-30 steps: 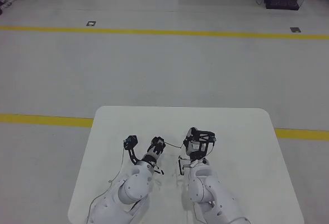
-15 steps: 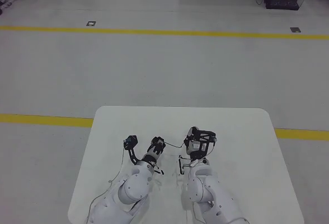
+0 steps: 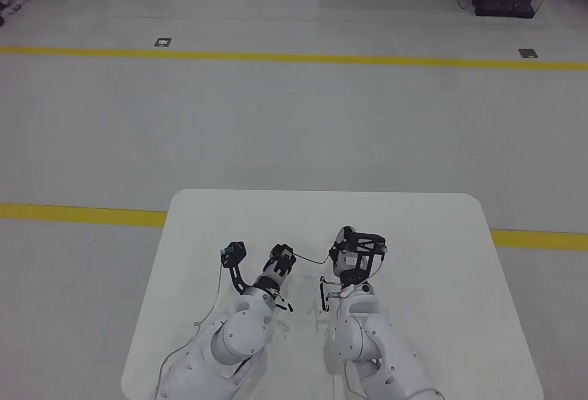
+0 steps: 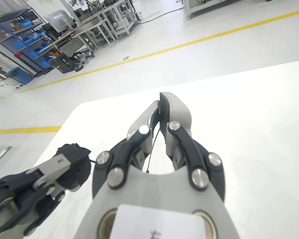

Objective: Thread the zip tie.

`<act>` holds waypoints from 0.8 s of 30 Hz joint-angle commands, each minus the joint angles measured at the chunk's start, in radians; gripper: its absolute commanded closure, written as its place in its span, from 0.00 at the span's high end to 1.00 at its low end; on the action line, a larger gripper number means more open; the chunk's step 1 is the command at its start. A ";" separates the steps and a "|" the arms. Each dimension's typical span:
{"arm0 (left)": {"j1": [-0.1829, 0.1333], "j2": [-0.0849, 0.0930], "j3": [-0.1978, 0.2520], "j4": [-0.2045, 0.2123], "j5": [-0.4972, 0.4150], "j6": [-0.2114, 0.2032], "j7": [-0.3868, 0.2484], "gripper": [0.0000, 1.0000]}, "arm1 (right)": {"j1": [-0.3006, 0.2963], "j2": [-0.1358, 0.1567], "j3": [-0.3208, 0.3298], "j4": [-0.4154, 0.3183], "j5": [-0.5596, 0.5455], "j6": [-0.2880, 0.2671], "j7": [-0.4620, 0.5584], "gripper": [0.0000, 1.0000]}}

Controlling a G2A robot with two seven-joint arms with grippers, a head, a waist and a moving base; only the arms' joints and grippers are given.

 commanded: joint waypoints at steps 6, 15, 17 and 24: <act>0.000 0.000 0.000 0.000 0.000 0.000 0.000 0.00 | -0.002 -0.004 -0.003 0.005 -0.013 -0.002 -0.003 0.00; 0.000 0.000 0.000 0.000 0.000 0.000 0.000 0.00 | -0.013 -0.007 -0.004 -0.001 -0.025 -0.013 -0.013 0.00; 0.000 0.000 0.000 0.000 0.000 0.000 0.000 0.00 | -0.017 -0.007 -0.004 -0.004 -0.029 -0.014 -0.017 0.00; 0.000 0.000 0.000 0.000 0.000 0.000 0.000 0.00 | -0.024 -0.008 0.007 -0.010 -0.029 -0.021 -0.019 0.00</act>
